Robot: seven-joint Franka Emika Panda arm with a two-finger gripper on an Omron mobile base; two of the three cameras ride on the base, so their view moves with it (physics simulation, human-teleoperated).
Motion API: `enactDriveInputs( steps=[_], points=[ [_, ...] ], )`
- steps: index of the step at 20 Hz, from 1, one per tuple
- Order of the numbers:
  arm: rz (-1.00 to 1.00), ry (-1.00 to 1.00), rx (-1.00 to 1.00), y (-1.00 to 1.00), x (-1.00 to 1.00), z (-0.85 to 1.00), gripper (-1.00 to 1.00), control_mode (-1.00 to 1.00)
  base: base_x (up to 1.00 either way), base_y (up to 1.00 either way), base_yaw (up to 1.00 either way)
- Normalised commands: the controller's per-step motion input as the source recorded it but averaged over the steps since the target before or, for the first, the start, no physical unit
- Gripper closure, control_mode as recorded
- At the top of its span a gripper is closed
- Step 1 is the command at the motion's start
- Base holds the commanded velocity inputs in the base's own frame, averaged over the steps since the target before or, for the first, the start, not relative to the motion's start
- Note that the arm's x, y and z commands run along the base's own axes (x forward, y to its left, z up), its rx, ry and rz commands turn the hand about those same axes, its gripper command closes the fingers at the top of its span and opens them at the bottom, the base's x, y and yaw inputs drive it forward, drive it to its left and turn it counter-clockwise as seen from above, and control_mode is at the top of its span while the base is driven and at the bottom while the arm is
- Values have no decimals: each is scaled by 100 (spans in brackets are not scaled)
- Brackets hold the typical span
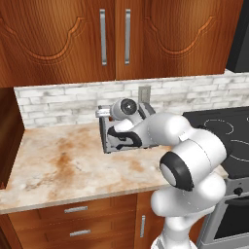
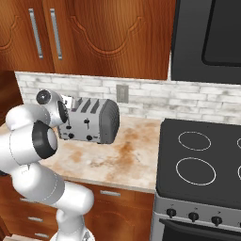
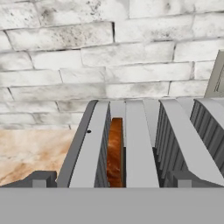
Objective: Start the toaster. Once the lever pops up, take the bread to the plate on the dining counter.
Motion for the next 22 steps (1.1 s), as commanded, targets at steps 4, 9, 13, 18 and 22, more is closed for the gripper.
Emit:
enactDriveInputs(
  steps=[4, 9, 13, 18, 22],
  points=[
    [0, 0, 0, 0, 0, 0, -100, -100, 0, 0, 0],
    [0, 0, 0, 0, 0, 0, -100, -100, 0, 0, 0],
    [0, 0, 0, 0, 0, 0, -100, -100, 0, 0, 0],
    [0, 0, 0, 0, 0, 0, -100, -100, 0, 0, 0],
    [0, 0, 0, 0, 0, 0, -100, -100, 0, 0, 0]
  ],
)
